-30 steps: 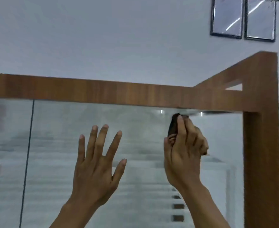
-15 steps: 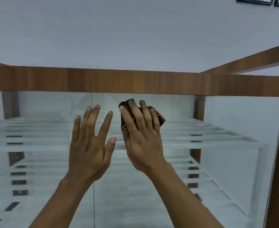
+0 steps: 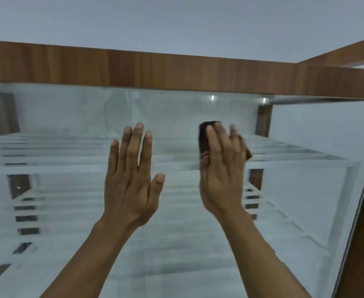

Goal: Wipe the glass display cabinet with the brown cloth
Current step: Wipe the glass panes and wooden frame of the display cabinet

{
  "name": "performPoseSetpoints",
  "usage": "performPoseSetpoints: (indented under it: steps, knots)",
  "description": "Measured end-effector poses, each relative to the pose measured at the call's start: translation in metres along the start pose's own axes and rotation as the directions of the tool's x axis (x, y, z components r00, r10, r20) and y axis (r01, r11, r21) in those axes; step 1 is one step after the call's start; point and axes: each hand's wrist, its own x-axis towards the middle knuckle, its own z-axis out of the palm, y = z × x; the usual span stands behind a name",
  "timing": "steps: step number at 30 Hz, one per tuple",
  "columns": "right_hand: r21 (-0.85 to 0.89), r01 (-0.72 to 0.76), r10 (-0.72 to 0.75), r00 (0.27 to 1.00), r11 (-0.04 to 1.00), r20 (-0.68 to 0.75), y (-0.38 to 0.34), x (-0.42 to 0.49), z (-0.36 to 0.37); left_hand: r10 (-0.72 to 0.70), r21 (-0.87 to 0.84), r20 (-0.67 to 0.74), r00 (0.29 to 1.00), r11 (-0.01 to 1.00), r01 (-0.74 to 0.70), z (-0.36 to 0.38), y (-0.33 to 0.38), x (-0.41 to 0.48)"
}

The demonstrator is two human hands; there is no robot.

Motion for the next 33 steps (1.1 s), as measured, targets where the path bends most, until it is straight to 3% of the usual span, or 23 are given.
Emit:
performPoseSetpoints:
  steps: [1,2,3,4,6,7,8,9,11,13,14,16,18,19,21,23,25,26,28,29,30,31,33]
  knots:
    - [0.025,-0.241,0.243,0.962,0.970,-0.129,0.023,-0.004,-0.007,-0.004,0.001,0.004,1.000,1.000,0.004,0.001,0.001,-0.002]
    - [0.071,-0.428,0.432,0.870,0.901,-0.236,0.034,-0.003,-0.012,-0.010,0.006,0.008,1.000,1.000,0.009,0.002,0.001,-0.005]
    - [0.107,-0.528,0.535,0.798,0.843,-0.278,0.031,-0.001,-0.010,-0.015,0.012,0.016,1.000,1.000,0.014,0.003,0.002,-0.012]
    - [0.092,-0.496,0.501,0.822,0.863,-0.269,0.015,-0.001,-0.004,-0.017,0.020,0.019,1.000,1.000,0.017,0.005,0.003,-0.020]
    - [0.031,-0.045,0.048,0.995,0.998,-0.092,-0.029,-0.026,0.017,-0.035,0.036,0.008,0.999,0.999,0.034,0.011,0.003,-0.044]
    - [0.044,0.210,-0.211,0.977,0.977,0.030,-0.045,-0.048,0.024,-0.050,0.048,-0.002,0.999,0.998,0.050,0.013,0.003,-0.059]
    - [0.055,0.348,-0.352,0.930,0.936,0.104,-0.045,-0.070,0.027,-0.063,0.060,-0.015,0.998,0.996,0.064,0.017,0.003,-0.074]
    - [0.029,0.368,-0.369,0.923,0.929,0.110,-0.028,-0.091,0.025,-0.070,0.064,-0.025,0.997,0.995,0.071,0.021,0.004,-0.089]
    - [-0.037,0.061,-0.062,0.998,0.997,-0.027,0.023,-0.125,0.014,-0.052,0.047,-0.029,0.998,0.997,0.053,0.030,0.006,-0.118]
    - [0.015,-0.299,0.295,0.927,0.954,-0.234,0.049,-0.143,0.003,-0.038,0.043,-0.029,0.999,0.998,0.040,0.037,0.007,-0.149]
    - [0.036,-0.326,0.323,0.909,0.945,-0.265,0.041,-0.148,0.006,-0.034,0.045,-0.033,0.999,0.998,0.035,0.040,0.008,-0.164]
    - [0.027,-0.041,0.045,0.987,0.999,-0.157,-0.003,-0.171,0.028,-0.021,0.049,-0.052,0.998,0.999,0.024,0.048,0.011,-0.195]
    - [0.033,0.331,-0.333,0.940,0.943,0.069,-0.042,-0.222,0.043,-0.028,0.061,-0.066,0.997,0.998,0.032,0.056,0.011,-0.231]
    - [0.037,0.410,-0.411,0.902,0.911,0.130,-0.039,-0.252,0.043,-0.036,0.067,-0.067,0.997,0.997,0.041,0.059,0.011,-0.251]
    - [-0.030,0.338,-0.333,0.937,0.941,0.108,0.007,-0.305,0.034,-0.043,0.084,-0.056,0.998,0.995,0.048,0.067,0.010,-0.293]
    - [-0.035,-0.072,0.069,0.994,0.997,-0.081,0.054,-0.337,0.021,-0.034,0.100,-0.035,0.999,0.994,0.038,0.074,0.009,-0.331]
    - [0.061,-0.369,0.374,0.901,0.927,-0.220,0.054,-0.341,0.022,-0.021,0.111,-0.026,0.999,0.994,0.024,0.080,0.009,-0.360]
    - [0.065,-0.312,0.319,0.928,0.948,-0.191,0.033,-0.346,0.033,-0.009,0.119,-0.026,1.000,0.993,0.012,0.083,0.009,-0.371]
    - [0.015,0.118,-0.118,0.993,0.993,0.020,-0.023,-0.384,0.058,0.007,0.151,-0.018,1.000,0.988,-0.004,0.088,0.007,-0.396]
    - [0.024,0.290,-0.291,0.947,0.957,0.134,-0.039,-0.413,0.064,0.010,0.170,-0.007,1.000,0.985,-0.009,0.089,0.004,-0.407]
    - [0.024,0.356,-0.353,0.912,0.934,0.211,-0.038,-0.439,0.063,0.012,0.184,0.006,1.000,0.983,-0.013,0.090,0.002,-0.416]
    - [0.003,0.342,-0.334,0.915,0.940,0.227,-0.024,-0.459,0.058,0.017,0.191,0.021,1.000,0.981,-0.021,0.090,-0.001,-0.424]
    - [-0.017,0.050,-0.047,0.988,0.999,0.147,0.013,-0.479,0.042,0.039,0.188,0.036,0.999,0.981,-0.045,0.090,-0.005,-0.431]
